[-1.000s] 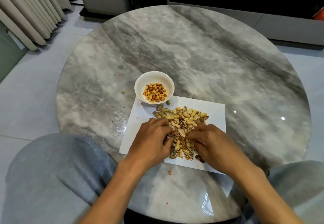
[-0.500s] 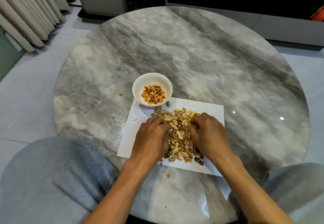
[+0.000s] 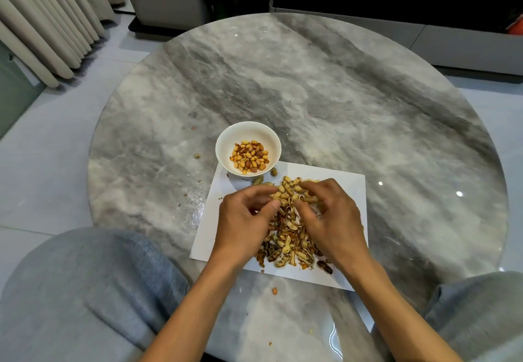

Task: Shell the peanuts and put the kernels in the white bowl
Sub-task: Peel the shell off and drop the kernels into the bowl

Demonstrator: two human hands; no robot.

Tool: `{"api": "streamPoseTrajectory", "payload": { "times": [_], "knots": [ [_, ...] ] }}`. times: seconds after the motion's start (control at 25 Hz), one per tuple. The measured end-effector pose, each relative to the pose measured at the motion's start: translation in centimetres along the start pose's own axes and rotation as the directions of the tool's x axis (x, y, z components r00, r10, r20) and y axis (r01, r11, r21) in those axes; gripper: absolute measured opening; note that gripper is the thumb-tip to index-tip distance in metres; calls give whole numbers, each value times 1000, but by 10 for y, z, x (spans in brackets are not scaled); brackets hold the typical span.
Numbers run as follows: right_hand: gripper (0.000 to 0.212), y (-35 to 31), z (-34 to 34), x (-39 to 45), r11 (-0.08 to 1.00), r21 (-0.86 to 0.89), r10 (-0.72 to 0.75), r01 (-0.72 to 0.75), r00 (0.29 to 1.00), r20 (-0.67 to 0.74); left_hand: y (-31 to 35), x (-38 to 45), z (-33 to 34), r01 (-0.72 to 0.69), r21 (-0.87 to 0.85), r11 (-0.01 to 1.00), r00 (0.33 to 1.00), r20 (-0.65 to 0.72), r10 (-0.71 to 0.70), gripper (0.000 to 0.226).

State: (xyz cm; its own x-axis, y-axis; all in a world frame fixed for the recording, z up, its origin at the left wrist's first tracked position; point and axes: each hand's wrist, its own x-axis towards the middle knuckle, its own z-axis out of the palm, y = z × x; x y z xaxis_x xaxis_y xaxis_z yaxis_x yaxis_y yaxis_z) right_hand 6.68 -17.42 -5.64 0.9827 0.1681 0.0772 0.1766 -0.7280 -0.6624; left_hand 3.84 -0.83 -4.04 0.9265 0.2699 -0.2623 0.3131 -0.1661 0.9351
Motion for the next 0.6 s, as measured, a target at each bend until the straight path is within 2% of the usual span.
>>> {"api": "streamPoseTrajectory", "payload": {
  "times": [0.08, 0.16, 0.28, 0.4, 0.6],
  "knots": [
    [37, -13, -10, 1, 953, 275, -152, 125, 985, 77, 9, -4, -3, 70, -199, 978, 996, 65, -58, 19],
    [36, -23, -14, 0, 913, 353, -250, 206, 965, 83, 17, -8, -4, 94, -325, 941, 991, 118, -58, 15],
    [22, -32, -18, 0, 840, 540, -93, 58, 995, 39, 21, -10, -4, 98, -426, 900, 990, 135, -44, 15],
    [15, -38, -25, -1, 723, 682, 72, -110, 994, 84, 24, -11, -6, -3, -402, 916, 991, 122, 56, 23],
    [20, -44, -28, -3, 658, 723, 86, -210, 975, 205, 24, -12, -6, -162, -273, 948, 977, 90, 193, 24]
  ]
}}
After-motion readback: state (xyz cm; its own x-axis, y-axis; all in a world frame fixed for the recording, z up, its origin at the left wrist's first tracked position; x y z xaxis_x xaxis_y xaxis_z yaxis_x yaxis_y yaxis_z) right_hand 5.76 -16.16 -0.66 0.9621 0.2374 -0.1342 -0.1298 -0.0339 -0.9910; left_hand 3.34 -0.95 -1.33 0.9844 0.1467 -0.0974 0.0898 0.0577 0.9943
